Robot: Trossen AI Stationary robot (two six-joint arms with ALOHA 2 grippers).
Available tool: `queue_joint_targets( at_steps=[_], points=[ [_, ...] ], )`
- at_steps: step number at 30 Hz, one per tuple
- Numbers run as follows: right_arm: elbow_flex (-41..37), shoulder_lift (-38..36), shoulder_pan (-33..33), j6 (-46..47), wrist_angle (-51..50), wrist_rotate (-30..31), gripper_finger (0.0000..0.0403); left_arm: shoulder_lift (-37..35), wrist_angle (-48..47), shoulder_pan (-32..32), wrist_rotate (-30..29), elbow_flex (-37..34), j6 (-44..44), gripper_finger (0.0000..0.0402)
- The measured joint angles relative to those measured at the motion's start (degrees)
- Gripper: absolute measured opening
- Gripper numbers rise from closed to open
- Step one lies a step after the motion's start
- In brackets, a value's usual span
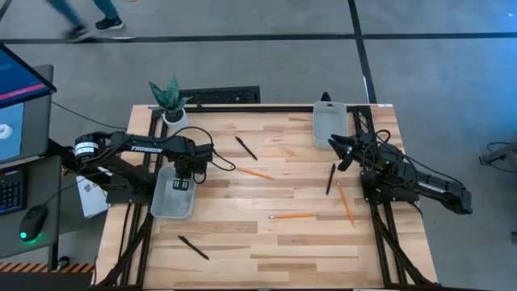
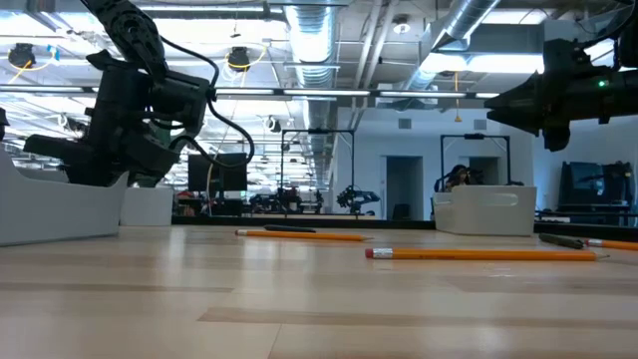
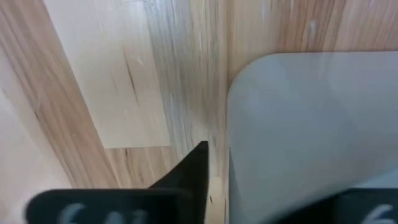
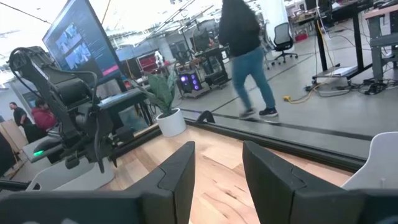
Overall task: Sort pens & pencils
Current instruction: Move the bottom gray bin to the top of the table
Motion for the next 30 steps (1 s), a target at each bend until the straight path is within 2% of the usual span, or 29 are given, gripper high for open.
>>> queue_joint_targets(
  at_steps=[3,5,30],
  points=[
    [0.0,0.0,0.0,0.0,0.02,0.0,0.0156,0.0,-0.02,0.0,0.02,0.0,-0.02,0.0015],
    [-0.01,0.0,0.0,0.0,0.0,0.0,0.0156,0.0,-0.02,0.0,0.05,0.02,-0.04,0.0005],
    [0.01,0.0,0.0,0.04,0.01,0.0,0.0156,0.0,-0.02,0.0,0.09,0.04,-0.09,0.0002]
  ],
)
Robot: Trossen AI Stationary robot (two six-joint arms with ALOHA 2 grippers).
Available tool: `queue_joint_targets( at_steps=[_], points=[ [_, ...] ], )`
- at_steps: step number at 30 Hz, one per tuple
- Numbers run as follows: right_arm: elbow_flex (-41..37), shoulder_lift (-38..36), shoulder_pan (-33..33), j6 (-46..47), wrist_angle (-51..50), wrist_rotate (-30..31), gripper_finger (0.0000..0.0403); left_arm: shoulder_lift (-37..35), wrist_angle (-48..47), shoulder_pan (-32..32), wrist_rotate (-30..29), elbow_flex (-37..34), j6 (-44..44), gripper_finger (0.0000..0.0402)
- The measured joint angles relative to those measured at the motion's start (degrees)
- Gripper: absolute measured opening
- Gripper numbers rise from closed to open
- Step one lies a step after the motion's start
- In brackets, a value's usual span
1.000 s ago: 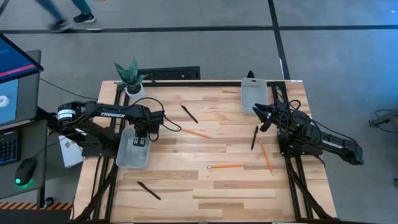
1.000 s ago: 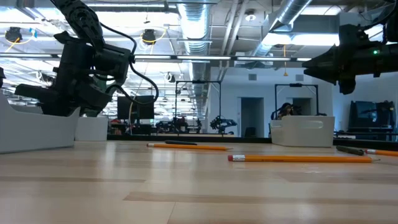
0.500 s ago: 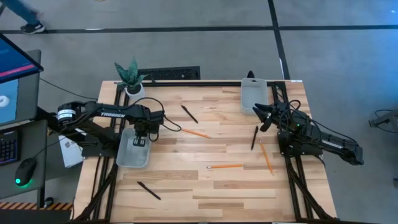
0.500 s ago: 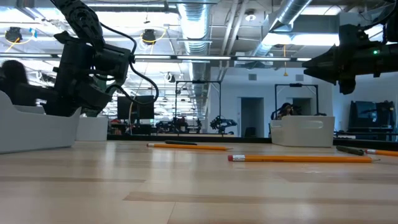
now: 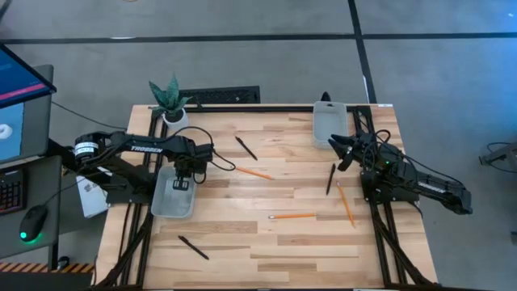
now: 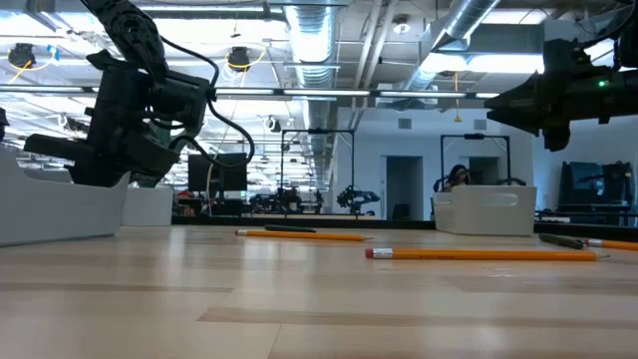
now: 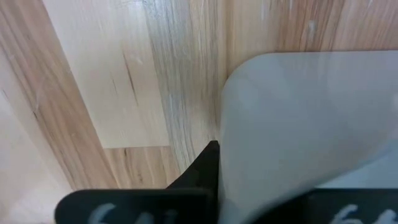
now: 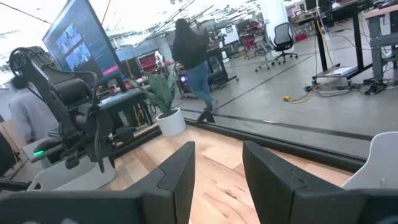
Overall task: Sort pens & pencils
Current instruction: Move the bottom gray bin to the top of the table
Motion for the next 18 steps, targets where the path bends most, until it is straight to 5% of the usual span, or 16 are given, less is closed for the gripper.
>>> queue_joint_targets(
  at_steps=[18],
  points=[
    [0.01,0.0,-0.01,0.0,-0.01,0.0,0.0156,0.0,-1.94,0.0,1.16,6.09,0.09,0.0]
  ],
)
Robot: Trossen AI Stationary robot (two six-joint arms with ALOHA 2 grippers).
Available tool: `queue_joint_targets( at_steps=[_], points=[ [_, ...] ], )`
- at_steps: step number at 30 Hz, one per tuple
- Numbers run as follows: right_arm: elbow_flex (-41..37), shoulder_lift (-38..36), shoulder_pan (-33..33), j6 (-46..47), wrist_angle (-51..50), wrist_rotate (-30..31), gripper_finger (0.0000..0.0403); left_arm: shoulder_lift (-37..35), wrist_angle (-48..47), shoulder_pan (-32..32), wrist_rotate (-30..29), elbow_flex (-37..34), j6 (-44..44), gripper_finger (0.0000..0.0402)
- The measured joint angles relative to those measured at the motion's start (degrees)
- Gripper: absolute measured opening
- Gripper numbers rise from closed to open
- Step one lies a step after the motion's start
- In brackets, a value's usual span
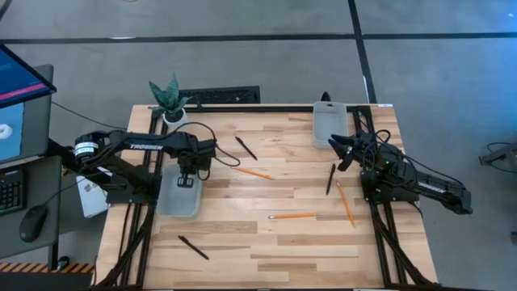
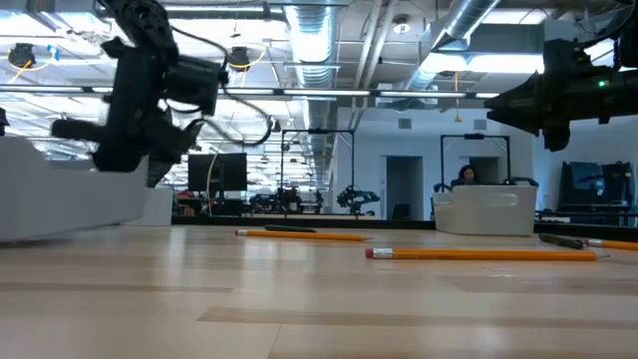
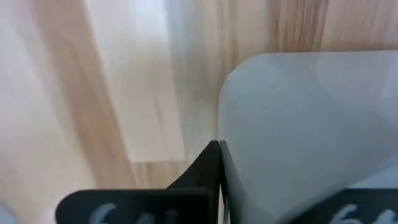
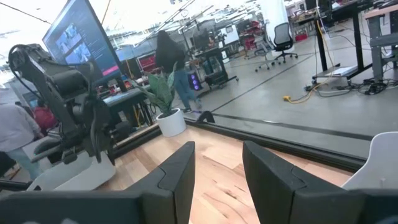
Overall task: Sort pens & pencils
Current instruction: Move the bottom gray bin to the top of the table
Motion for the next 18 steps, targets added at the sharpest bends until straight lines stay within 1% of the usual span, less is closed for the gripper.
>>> queue_joint_targets(
  at_steps=[11,14,18],
  points=[
    [-0.01,0.0,0.01,0.02,0.0,0.0,0.0156,0.0,-5.31,0.0,-0.07,14.11,-1.05,0.0],
    [-0.01,0.0,0.0,0.02,-0.01,0.0,0.0156,0.0,-5.37,0.0,-0.07,18.35,-1.15,0.0],
    [0.0,0.0,0.01,0.02,-0.01,0.0,0.0156,0.0,-5.0,0.0,-1.9,23.52,-1.19,0.0]
  ],
)
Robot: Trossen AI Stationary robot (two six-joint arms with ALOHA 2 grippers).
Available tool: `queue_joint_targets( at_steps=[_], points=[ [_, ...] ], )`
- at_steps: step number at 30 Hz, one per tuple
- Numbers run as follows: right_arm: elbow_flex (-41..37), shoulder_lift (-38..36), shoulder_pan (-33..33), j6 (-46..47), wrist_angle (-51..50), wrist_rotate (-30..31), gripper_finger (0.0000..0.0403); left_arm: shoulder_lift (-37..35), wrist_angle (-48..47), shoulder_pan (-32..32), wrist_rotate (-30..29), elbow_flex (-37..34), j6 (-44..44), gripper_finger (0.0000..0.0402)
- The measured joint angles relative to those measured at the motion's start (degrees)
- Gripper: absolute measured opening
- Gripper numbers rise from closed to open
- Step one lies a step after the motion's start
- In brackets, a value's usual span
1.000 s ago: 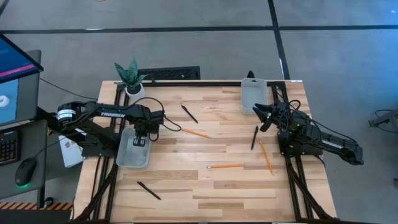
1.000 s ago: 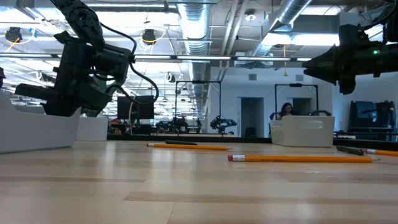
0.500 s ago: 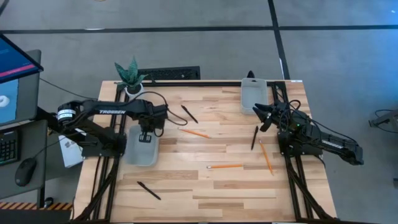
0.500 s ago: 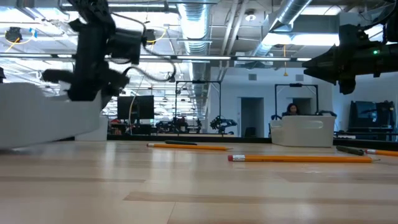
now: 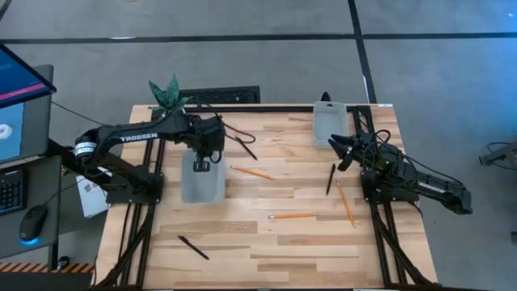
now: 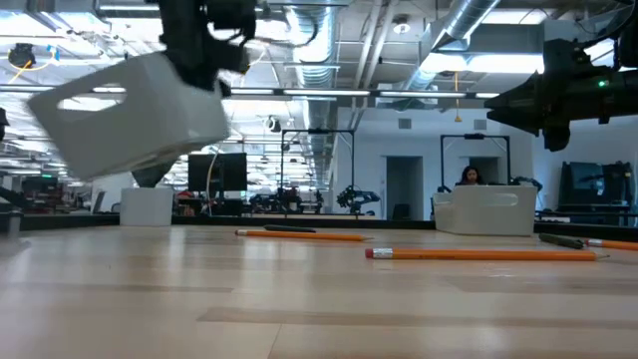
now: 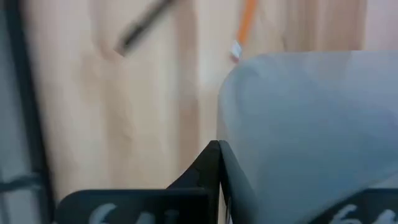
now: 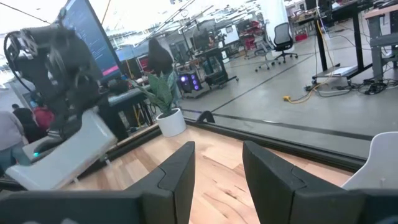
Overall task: Sort pens & pencils
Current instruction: Move the bottom gray bin to the top of the table
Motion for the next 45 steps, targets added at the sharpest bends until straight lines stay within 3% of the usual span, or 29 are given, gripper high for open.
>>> queue_joint_targets(
  at_steps=[6,13,20,38,45],
  points=[
    [0.0,0.0,0.0,0.02,0.0,0.0,0.0156,0.16,4.25,0.02,-4.2,5.35,-0.02,0.0],
    [-0.01,0.0,0.0,0.04,0.01,-0.01,0.0156,3.69,10.16,1.09,-4.36,10.37,-1.46,0.0],
    [-0.02,0.39,0.0,0.13,-0.08,-0.19,0.0156,14.27,9.88,3.05,-4.71,20.1,0.93,0.0],
    [0.0,0.44,0.11,0.11,-0.06,-0.66,0.0156,43.91,9.71,5.08,-6.59,55.03,10.08,0.0],
    [0.0,0.44,0.11,0.11,-0.07,-0.66,0.0156,51.34,8.97,5.69,-7.26,61.67,11.59,0.0]
  ],
)
